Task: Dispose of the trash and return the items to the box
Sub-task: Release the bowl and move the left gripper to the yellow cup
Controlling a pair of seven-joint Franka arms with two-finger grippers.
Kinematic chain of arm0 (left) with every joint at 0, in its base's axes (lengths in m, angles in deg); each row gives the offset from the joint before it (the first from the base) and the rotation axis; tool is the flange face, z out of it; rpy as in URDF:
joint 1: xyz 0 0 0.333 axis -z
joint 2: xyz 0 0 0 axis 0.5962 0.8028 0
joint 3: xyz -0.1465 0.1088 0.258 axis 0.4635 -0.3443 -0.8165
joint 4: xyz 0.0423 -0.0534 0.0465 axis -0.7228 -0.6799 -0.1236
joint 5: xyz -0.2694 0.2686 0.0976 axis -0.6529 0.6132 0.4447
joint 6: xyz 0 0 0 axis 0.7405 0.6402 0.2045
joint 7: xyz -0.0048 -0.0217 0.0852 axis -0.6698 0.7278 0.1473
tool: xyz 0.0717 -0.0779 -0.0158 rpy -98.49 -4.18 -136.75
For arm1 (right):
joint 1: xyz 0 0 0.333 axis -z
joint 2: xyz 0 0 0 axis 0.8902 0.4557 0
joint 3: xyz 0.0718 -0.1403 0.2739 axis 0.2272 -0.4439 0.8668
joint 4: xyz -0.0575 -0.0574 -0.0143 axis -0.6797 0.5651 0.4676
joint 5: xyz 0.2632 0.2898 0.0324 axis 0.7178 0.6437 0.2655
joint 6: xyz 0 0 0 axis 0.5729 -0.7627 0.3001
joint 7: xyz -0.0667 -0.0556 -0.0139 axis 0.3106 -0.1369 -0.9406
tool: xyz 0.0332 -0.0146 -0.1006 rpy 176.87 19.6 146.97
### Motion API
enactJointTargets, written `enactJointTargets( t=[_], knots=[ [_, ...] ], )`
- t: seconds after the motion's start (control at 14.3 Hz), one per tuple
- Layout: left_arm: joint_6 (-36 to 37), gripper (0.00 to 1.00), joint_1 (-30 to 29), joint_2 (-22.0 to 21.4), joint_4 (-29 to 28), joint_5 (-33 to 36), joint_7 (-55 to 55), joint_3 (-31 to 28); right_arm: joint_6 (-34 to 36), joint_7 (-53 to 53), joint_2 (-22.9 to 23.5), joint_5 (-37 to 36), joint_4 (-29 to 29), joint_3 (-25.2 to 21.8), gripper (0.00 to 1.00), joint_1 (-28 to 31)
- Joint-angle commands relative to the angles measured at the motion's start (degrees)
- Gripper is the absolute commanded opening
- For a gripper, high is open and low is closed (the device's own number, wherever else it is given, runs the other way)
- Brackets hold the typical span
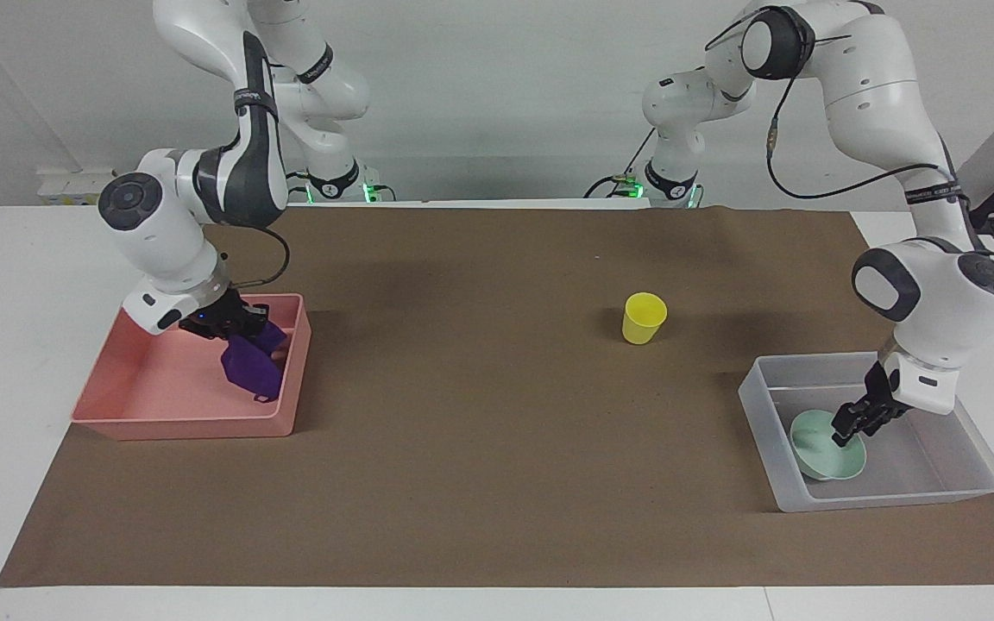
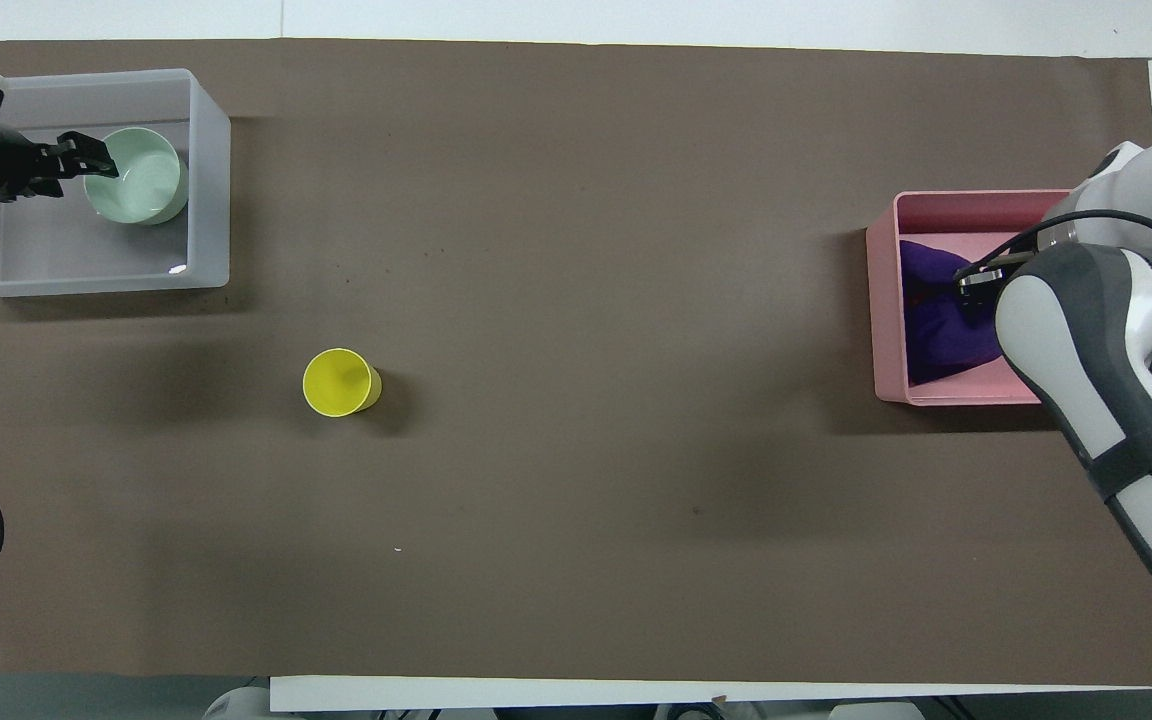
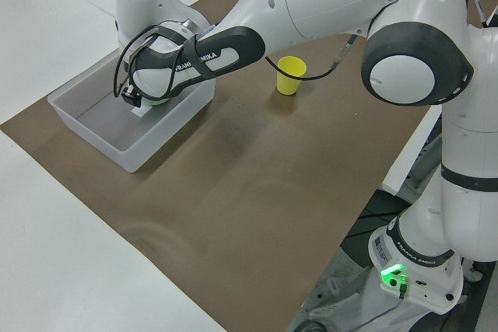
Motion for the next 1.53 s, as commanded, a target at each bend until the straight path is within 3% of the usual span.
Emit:
enactJointTargets(
  t=[0.0,0.07,0.14,0.35,0.49,0.63,0.84,1.05,1.26,1.47],
  knots=[
    [10.32,0.98,1.38,-6.46,3.42,0.85,0.38,-0.5,-0.05,-0.79,-0.71,-0.71,0.49,0.75,0.73,0.43],
    [11.47,1.0,1.55,-8.13,3.08,0.85,0.38,-0.5,0.73,-0.79,-1.14,-0.71,1.28,1.1,0.86,0.34],
    [13.75,1.0,2.25,-10.24,2.73,1.03,0.47,-0.59,2.65,-1.14,-1.84,-0.27,2.07,1.19,0.9,0.34],
    [23.59,1.0,2.79,-15.87,2.55,4.45,0.65,-0.33,9.24,-1.14,-3.87,0.44,5.94,1.28,0.92,-1.93],
    [26.33,1.0,4.19,-18.16,-0.25,4.46,0.82,-0.15,14.77,-0.61,-4.14,1.84,10.32,1.46,0.92,-3.17],
    [24.85,1.0,7.16,-21.58,-7.26,4.46,2.22,0.02,20.75,-0.44,-4.14,2.81,14.63,1.54,0.95,-3.35],
    [16.17,1.0,10.25,-25.8,-17.46,4.37,6.44,0.2,27.78,-0.44,-4.4,2.9,18.77,1.63,0.99,-3.35],
    [15.97,1.0,14.64,-26.17,-19.59,4.28,8.81,0.2,35.78,-0.52,-4.57,2.98,23.51,1.55,0.99,-3.17],
    [11.86,1.0,18.6,-25.91,-22.75,4.11,13.91,0.2,38.44,-0.7,-7.03,5.44,23.97,1.28,0.99,-2.47],
    [7.53,1.0,22.29,-26.25,-30.12,3.67,16.55,0.29,38.01,-0.7,-8.79,5.71,21.52,1.02,0.99,-2.47]
  ],
)
